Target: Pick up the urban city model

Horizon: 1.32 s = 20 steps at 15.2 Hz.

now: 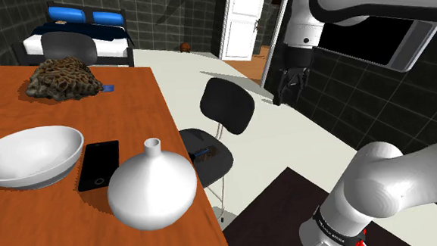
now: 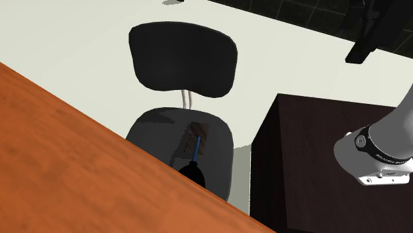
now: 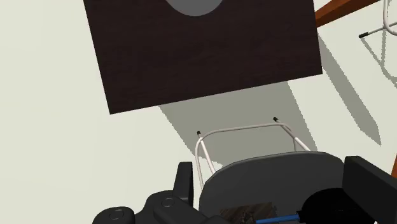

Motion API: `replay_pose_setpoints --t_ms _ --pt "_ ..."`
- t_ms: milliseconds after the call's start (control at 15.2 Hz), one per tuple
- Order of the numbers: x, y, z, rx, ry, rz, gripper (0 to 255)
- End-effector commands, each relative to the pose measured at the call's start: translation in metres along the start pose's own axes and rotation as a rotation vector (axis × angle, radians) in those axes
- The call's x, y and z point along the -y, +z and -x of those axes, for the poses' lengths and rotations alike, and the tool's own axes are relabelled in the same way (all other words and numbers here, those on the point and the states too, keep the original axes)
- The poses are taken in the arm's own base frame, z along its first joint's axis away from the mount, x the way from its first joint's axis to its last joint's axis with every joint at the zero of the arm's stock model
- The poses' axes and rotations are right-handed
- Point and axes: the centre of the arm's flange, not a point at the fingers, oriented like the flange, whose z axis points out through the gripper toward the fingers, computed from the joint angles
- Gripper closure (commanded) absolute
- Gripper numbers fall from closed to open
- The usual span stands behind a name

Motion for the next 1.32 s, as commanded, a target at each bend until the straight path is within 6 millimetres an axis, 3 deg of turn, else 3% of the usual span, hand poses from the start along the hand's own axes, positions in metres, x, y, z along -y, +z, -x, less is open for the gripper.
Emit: replay_pose_setpoints --t_ms 0,1254 --pt "0.000 0.000 0.000 0.000 0.000 0.000 0" --pt "0.036 0.182 -0.160 -0.059 0.012 0.009 0"
